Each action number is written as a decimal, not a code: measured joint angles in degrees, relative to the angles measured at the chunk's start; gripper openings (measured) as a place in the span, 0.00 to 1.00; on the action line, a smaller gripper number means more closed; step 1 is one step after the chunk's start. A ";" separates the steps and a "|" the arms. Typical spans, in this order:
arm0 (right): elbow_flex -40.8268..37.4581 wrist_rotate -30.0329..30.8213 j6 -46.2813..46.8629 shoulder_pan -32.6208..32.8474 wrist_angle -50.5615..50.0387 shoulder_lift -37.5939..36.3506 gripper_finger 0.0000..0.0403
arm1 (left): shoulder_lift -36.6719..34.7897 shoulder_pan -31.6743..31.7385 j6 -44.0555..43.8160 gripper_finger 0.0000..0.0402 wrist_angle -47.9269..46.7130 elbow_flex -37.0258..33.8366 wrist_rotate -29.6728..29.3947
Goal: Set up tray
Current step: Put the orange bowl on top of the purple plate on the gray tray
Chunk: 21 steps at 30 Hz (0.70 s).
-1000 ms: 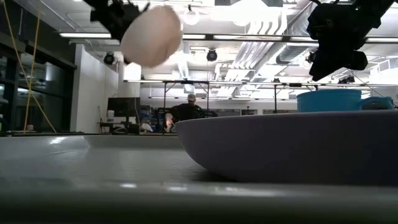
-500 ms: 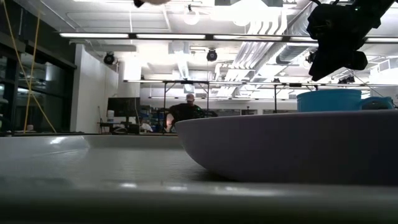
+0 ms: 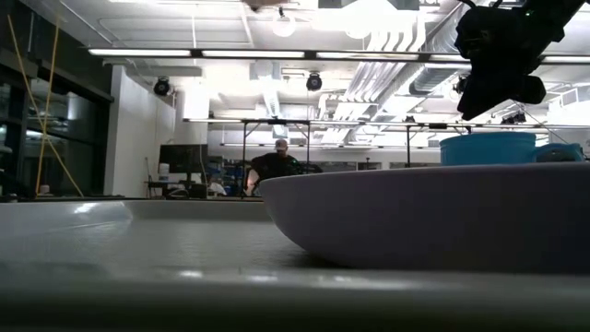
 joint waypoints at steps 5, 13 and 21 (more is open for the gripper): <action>-0.01 1.46 2.92 0.00 -2.56 0.02 0.17 | 9.48 -3.37 0.14 0.04 4.66 0.00 -0.02; -0.02 3.90 10.55 -2.84 -8.98 -0.04 0.17 | 20.91 -5.22 0.22 0.04 10.02 -0.07 3.41; -0.02 3.60 11.92 -7.62 -12.20 -0.67 0.17 | 27.54 -5.15 -1.30 0.04 11.55 4.73 6.10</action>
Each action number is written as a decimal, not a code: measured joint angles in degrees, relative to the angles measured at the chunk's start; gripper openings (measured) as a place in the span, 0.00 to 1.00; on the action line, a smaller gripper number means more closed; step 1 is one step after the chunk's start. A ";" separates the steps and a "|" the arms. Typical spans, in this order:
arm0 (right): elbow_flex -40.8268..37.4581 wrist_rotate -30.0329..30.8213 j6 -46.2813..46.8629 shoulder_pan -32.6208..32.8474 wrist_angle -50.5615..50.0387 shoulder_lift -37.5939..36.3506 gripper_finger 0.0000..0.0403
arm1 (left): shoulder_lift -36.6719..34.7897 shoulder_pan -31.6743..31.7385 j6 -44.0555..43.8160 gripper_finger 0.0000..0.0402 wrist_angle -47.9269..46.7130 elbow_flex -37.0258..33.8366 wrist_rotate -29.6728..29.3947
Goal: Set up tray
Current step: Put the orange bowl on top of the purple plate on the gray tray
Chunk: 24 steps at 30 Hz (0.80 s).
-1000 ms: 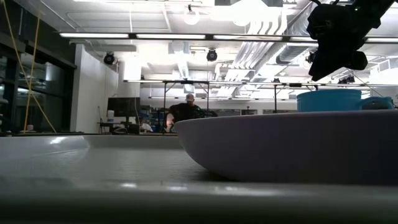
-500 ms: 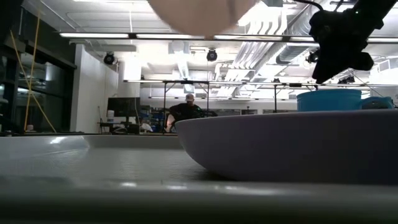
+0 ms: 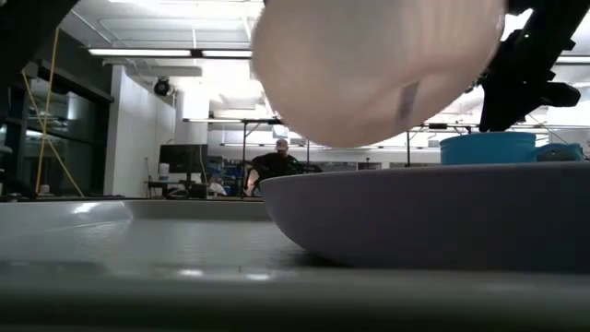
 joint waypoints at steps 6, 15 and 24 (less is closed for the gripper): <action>0.00 -0.17 -2.05 -2.68 -0.19 -1.25 0.17 | 4.15 -0.43 -0.16 0.04 0.23 7.12 -3.18; 0.00 -0.46 -3.01 -3.72 0.58 -1.69 0.17 | 8.17 -3.01 1.55 0.04 -3.26 10.06 -5.09; 0.00 -0.82 -3.05 -3.72 1.85 -1.69 0.17 | 10.44 -3.74 2.18 0.04 -2.61 10.12 -5.56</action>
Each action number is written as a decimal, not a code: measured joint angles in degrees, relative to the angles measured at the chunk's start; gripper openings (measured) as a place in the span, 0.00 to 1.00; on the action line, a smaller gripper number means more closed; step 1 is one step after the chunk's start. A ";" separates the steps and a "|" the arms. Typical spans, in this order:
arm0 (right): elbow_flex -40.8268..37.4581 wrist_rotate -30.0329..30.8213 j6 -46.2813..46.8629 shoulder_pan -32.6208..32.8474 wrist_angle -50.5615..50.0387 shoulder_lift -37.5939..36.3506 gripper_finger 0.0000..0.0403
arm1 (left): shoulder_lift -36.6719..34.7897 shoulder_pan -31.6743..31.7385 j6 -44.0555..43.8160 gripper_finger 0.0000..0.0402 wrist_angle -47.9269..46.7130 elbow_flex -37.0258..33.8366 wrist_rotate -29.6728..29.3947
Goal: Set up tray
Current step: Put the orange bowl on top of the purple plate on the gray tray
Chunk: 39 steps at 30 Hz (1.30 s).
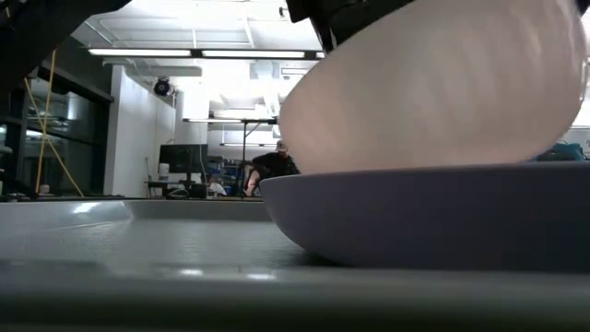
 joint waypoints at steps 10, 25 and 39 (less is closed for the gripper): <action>0.00 -0.46 -0.64 -0.01 0.21 0.00 0.17 | 0.11 0.02 -0.03 0.19 7.92 -0.01 3.55; 0.00 -0.46 -2.92 -0.02 0.17 0.00 0.17 | 0.11 -0.35 1.14 0.22 13.78 -0.01 9.59; 0.02 -0.29 -3.44 0.00 0.09 0.00 0.17 | 0.10 -1.16 2.72 0.46 15.44 -0.06 7.52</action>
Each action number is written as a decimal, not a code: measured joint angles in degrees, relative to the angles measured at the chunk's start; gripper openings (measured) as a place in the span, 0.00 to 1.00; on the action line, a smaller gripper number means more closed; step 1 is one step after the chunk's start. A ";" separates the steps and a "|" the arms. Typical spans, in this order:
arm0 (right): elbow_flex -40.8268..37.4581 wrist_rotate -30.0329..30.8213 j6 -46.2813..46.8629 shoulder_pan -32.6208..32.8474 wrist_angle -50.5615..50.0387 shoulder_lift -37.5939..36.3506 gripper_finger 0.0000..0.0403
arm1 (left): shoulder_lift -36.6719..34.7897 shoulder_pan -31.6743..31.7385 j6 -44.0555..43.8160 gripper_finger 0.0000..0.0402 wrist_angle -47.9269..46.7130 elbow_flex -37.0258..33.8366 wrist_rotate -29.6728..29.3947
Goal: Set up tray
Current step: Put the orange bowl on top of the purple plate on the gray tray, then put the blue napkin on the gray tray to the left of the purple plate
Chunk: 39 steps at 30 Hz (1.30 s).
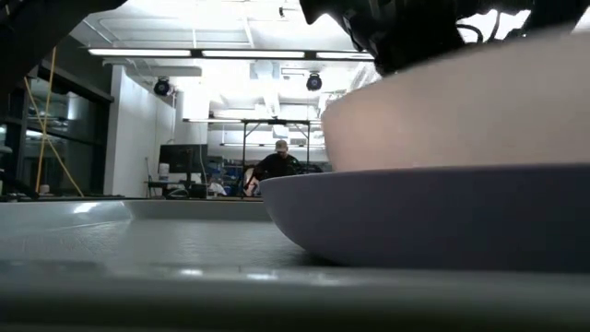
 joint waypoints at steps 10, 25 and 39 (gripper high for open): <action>0.00 -0.58 -1.05 -0.01 -0.03 0.00 0.17 | -0.36 0.85 7.53 0.65 2.59 3.08 -1.75; 0.00 -2.18 -2.14 -0.01 -1.27 -2.77 0.17 | -12.02 15.42 7.55 0.60 -23.33 10.71 -31.45; 0.02 -5.75 -2.31 -4.15 8.60 -9.76 0.17 | -16.07 30.87 12.60 0.57 -34.38 10.60 -25.73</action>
